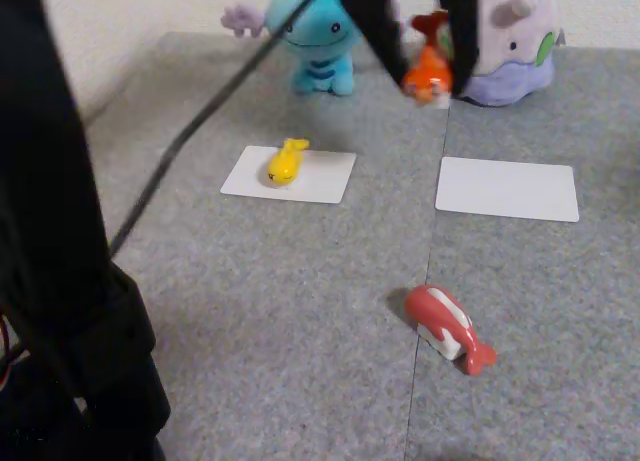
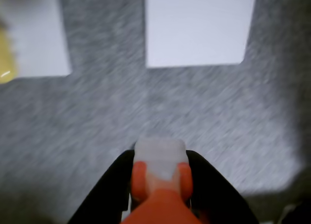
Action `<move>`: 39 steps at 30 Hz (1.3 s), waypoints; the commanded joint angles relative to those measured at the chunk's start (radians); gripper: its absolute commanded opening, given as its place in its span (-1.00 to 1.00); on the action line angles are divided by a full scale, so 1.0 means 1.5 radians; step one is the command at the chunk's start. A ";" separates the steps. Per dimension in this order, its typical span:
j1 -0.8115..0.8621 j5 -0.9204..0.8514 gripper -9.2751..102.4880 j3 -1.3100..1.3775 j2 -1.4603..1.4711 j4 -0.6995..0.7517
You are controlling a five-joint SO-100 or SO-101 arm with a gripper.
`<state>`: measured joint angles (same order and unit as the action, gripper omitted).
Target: Wooper wants to eat egg sudhi, and Goomy wants to eat shrimp sushi
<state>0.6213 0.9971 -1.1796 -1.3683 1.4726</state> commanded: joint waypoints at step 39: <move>0.020 0.010 -0.27 0.262 0.285 -0.155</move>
<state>0.6596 0.9879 -0.8498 -0.8084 1.2103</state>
